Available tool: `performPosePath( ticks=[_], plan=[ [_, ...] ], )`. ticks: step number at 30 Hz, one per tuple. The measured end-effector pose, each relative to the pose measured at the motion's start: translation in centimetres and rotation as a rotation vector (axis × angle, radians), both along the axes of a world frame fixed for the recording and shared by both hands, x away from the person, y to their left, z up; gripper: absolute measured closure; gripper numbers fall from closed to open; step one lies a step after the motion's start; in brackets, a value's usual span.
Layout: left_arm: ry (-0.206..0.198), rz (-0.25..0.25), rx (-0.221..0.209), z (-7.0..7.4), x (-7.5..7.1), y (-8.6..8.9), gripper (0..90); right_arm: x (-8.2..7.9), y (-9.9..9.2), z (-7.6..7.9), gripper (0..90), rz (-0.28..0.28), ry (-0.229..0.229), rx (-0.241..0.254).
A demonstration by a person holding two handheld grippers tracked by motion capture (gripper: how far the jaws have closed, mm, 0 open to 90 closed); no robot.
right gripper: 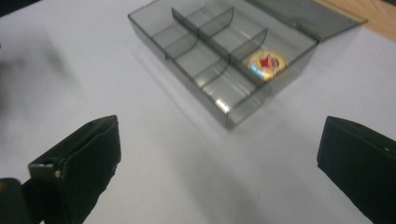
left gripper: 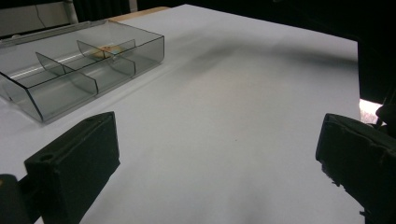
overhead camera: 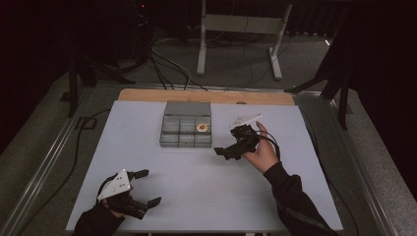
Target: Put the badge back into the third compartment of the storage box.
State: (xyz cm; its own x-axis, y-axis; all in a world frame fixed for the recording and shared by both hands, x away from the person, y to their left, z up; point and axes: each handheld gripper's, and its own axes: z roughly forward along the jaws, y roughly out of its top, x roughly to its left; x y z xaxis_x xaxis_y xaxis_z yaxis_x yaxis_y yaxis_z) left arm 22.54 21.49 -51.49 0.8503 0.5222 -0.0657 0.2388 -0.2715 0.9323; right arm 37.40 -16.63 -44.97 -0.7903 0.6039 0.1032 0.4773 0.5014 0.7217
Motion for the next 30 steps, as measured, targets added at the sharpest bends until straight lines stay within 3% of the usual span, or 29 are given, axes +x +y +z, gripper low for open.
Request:
performPosePath(
  ticks=[15, 24, 30],
  plan=[
    [0.002, -0.001, -0.003, 0.0, 0.1, 0.0, 0.0, -4.0, -4.5, -2.8, 0.0, -0.036, 0.006, 0.044],
    [0.001, -0.003, -0.007, 0.0, 0.1, -0.1, 0.0, -6.4, -7.4, -5.3, 0.0, -0.068, 0.022, 0.011],
    [0.0, -0.002, -0.006, 0.1, 0.1, 0.0, 0.0, -8.1, -9.0, -6.1, 0.0, -0.097, -0.003, 0.005]
  ],
)
